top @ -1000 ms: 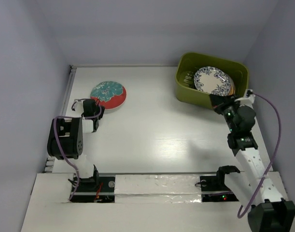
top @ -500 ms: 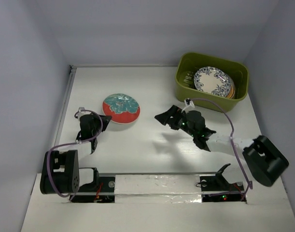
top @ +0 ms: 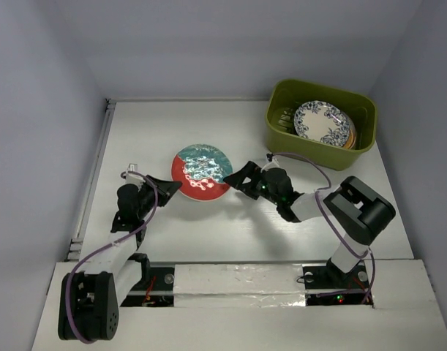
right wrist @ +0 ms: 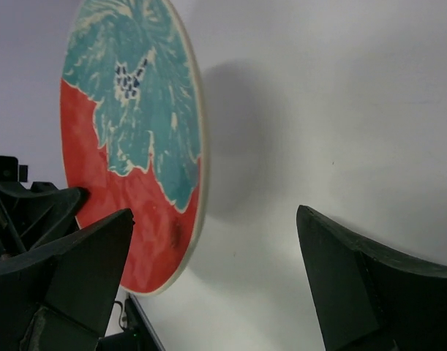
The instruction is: Place the plates into the plastic bin on the countertop
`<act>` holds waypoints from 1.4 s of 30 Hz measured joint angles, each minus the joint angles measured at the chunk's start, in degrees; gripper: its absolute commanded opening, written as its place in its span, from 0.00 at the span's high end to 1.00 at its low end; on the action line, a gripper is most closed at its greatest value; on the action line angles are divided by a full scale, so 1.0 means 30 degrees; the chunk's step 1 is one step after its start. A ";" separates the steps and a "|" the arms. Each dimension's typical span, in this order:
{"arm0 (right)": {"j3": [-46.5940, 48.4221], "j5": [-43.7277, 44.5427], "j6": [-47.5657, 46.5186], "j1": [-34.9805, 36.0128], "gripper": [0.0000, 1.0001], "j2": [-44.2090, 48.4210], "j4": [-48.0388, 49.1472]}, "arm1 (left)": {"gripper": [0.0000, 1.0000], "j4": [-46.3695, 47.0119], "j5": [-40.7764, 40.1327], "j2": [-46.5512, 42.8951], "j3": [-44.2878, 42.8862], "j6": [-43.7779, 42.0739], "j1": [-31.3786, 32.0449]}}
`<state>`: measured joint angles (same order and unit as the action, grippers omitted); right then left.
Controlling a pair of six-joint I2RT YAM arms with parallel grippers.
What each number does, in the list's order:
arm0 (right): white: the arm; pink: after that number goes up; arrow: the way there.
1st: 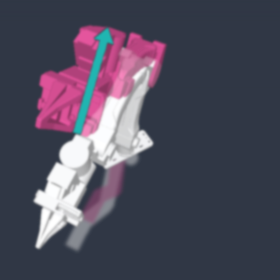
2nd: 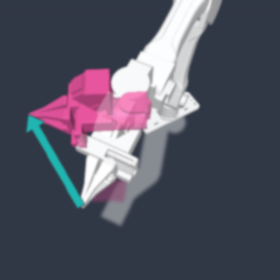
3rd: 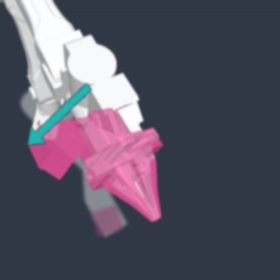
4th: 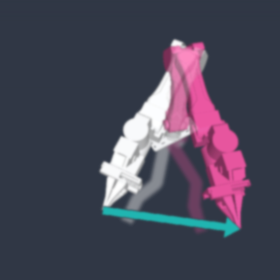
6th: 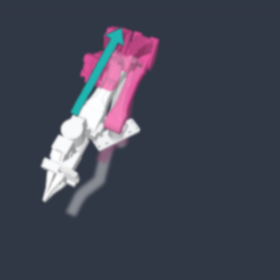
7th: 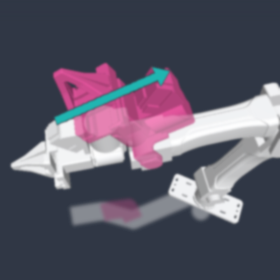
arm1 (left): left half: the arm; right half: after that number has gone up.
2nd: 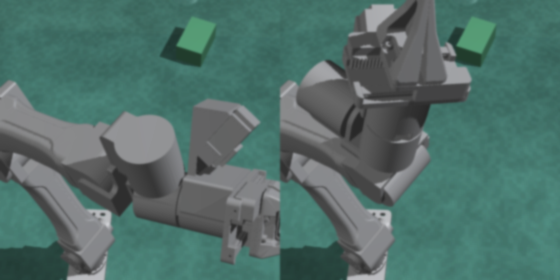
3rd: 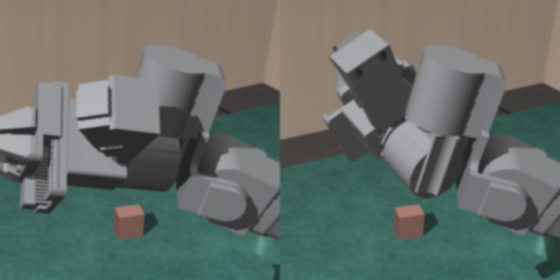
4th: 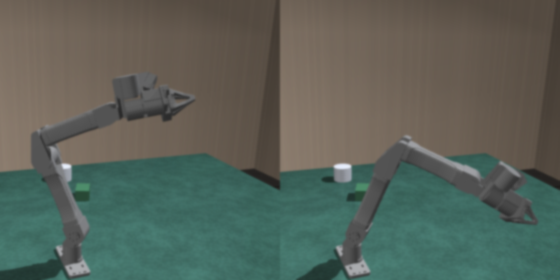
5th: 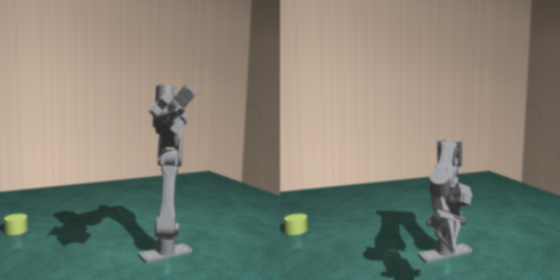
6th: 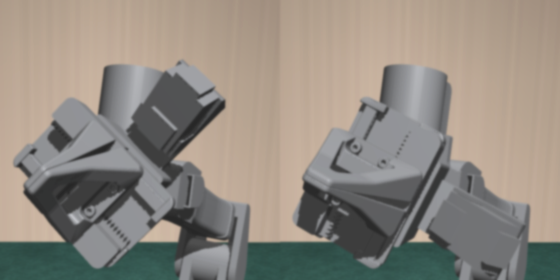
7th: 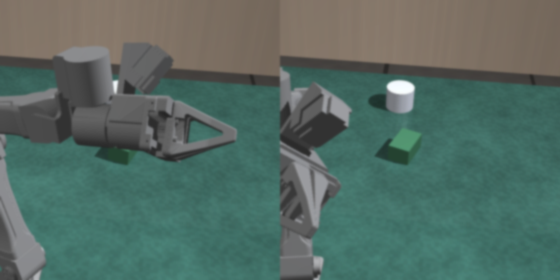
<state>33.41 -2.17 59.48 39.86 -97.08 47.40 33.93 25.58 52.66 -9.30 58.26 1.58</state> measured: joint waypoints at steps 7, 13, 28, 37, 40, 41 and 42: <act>0.0000 -0.0918 0.0270 0.0117 0.56 -0.0117 0.1268 | 1.00 0.0036 0.2761 -0.0903 -0.0015 0.0437 0.0095; -0.0226 -0.1115 0.0933 0.0015 1.00 0.1188 0.3038 | 0.97 -0.0882 0.4044 -0.2193 -0.0262 0.0729 0.0160; -0.0780 -0.0984 -0.1071 -0.6783 1.00 1.2014 -0.5115 | 0.02 -0.3344 0.4539 -0.6637 -0.3563 -0.1566 0.0612; 0.4656 -0.2040 -0.2863 -1.3449 1.00 1.2043 -1.0681 | 0.01 -0.5588 0.4102 -0.7512 -0.3920 -0.2667 0.0860; 0.5887 -0.2514 -0.3089 -1.5263 1.00 1.0928 -1.1045 | 0.01 -0.6331 0.3963 -0.7715 -0.3920 -0.3220 0.1035; 0.6120 -0.2586 -0.3140 -1.5737 1.00 1.0528 -1.1147 | 0.01 -0.6550 0.3949 -0.7759 -0.3920 -0.3424 0.1115; 0.6346 -0.2630 -0.3184 -1.6225 1.00 1.0032 -1.1300 | 0.01 -0.6761 0.3934 -0.7766 -0.3920 -0.3621 0.1202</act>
<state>52.45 -10.07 49.93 -8.82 -66.98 13.50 13.65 37.39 29.36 -21.06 47.40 5.19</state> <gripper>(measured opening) 0.207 0.989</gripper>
